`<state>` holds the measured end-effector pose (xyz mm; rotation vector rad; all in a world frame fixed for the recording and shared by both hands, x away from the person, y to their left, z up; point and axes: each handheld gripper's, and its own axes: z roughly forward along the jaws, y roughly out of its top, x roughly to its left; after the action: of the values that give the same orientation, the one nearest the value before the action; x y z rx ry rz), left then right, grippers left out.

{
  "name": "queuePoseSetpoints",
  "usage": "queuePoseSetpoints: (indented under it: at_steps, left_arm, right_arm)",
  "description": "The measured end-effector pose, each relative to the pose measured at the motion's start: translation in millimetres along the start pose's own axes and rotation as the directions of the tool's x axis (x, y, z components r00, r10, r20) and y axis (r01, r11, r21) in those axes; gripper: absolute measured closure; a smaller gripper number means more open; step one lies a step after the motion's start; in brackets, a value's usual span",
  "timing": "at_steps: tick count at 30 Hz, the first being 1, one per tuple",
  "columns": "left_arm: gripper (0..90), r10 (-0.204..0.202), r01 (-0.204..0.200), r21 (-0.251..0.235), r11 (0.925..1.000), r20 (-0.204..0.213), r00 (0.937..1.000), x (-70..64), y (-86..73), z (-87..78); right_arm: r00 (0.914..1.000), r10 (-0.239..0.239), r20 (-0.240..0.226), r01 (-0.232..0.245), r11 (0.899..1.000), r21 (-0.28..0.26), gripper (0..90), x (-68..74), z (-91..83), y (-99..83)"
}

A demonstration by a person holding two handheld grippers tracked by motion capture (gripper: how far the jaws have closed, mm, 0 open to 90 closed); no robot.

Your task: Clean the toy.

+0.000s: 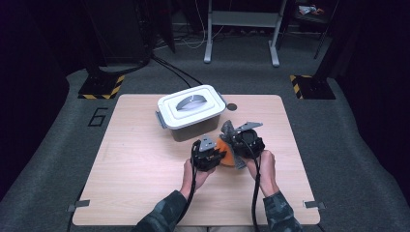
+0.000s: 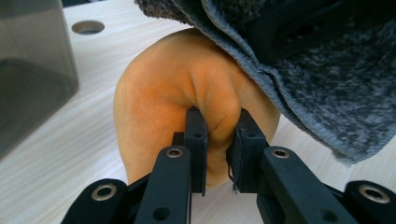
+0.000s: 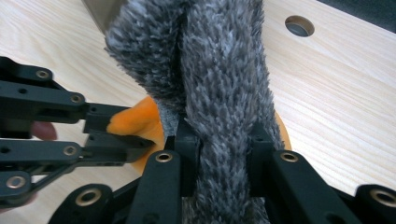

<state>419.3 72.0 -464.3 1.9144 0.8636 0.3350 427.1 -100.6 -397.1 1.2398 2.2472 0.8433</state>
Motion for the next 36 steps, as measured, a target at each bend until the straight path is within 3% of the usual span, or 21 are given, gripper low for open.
queuePoseSetpoints:
  at_steps: [7, 10, 24, 32, 35, 36]
  left_arm:
    - [78.7, -0.017, 0.017, 0.01, 0.9998, -0.004, 0.9998, 4.8, -2.5, 1.5]
    - [78.6, -0.021, 0.021, 0.01, 0.9997, -0.002, 0.9998, 6.1, -2.8, 1.5]
    - [78.4, -0.046, 0.046, 0.006, 0.9989, 0.008, 0.9989, 11.2, -4.8, 1.6]
    - [78.3, -0.053, 0.053, 0.005, 0.9986, 0.01, 0.9986, 12.4, -5.1, 1.8]
    - [78.2, -0.058, 0.058, 0.003, 0.9983, 0.01, 0.9983, 13.5, -5.7, 1.1]
    - [78.2, -0.058, 0.058, 0.003, 0.9983, 0.01, 0.9983, 13.5, -5.7, 1.1]
  right_arm:
    - [0.9997, -0.016, 0.018, 0.015, 1.0, 0.009, 73.2, 1.1, 7.4, -0.5]
    - [0.9996, 0.0, 0.027, 0.0, 1.0, 0.017, 73.1, -2.1, 7.6, -1.7]
    - [0.9921, 0.1, 0.076, -0.105, 0.993, 0.058, 73.0, -40.9, 17.4, -26.8]
    - [0.9837, 0.158, 0.086, -0.166, 0.981, 0.102, 73.0, -58.3, 32.7, -39.8]
    - [0.9767, 0.192, 0.096, -0.207, 0.963, 0.175, 72.7, -69.3, 52.6, -53.7]
    - [0.9767, 0.192, 0.096, -0.207, 0.963, 0.175, 72.7, -69.3, 52.6, -53.7]
